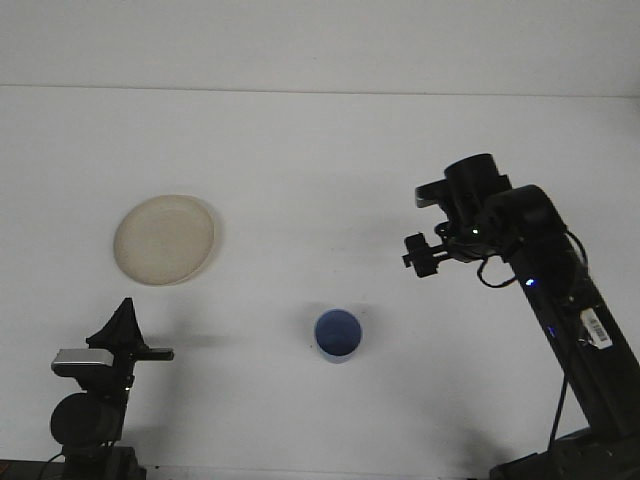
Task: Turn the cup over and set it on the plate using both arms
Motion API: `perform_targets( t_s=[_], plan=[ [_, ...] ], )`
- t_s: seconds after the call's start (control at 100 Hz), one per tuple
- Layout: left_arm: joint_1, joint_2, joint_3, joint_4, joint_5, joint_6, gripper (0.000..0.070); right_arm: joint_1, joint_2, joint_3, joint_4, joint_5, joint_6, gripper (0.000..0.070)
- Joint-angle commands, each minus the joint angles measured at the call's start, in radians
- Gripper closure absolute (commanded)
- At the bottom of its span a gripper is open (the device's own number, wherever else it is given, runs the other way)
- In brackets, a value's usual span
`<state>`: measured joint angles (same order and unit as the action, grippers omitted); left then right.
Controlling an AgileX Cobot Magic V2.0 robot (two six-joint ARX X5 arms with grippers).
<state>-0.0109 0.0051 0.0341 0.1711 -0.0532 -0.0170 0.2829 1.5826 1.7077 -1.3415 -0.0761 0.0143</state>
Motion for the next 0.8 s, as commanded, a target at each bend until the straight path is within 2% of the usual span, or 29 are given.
perform_targets(
  t_s=[0.0,0.16,0.33,0.79],
  plan=[
    [-0.001,-0.002,-0.019,0.010,0.002,-0.002,0.0689,-0.042,-0.022,-0.021,-0.021,-0.003,-0.016,0.0201],
    [-0.001,-0.002,-0.019,0.010,0.002,-0.002,0.0689,-0.166,-0.146,-0.175,0.072,-0.004,0.005,0.0201],
    [-0.001,-0.002,-0.019,0.010,0.002,-0.002,0.0689,-0.233,-0.319,-0.358,0.222,-0.002,0.043,0.0201],
    [-0.001,-0.002,-0.019,0.010,0.002,-0.002,0.0689,-0.244,-0.757,-0.850,0.813,0.002,0.050,0.0201]
  ],
)
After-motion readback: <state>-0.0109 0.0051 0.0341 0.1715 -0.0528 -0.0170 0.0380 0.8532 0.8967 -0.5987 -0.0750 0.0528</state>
